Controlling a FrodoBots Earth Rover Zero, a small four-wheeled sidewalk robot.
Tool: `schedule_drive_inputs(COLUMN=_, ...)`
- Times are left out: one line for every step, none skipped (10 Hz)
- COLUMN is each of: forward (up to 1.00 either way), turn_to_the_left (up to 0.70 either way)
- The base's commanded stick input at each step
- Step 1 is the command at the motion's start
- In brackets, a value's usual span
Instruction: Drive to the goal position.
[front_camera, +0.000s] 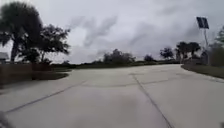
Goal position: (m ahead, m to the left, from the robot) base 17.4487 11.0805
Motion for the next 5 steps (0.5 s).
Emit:
schedule_drive_inputs(forward=0.85, turn_to_the_left=0.34)
schedule_drive_inputs(forward=0.85, turn_to_the_left=0.34)
schedule_drive_inputs(forward=0.85, turn_to_the_left=0.34)
schedule_drive_inputs(forward=0.85, turn_to_the_left=0.34)
schedule_drive_inputs(forward=0.85, turn_to_the_left=0.28)
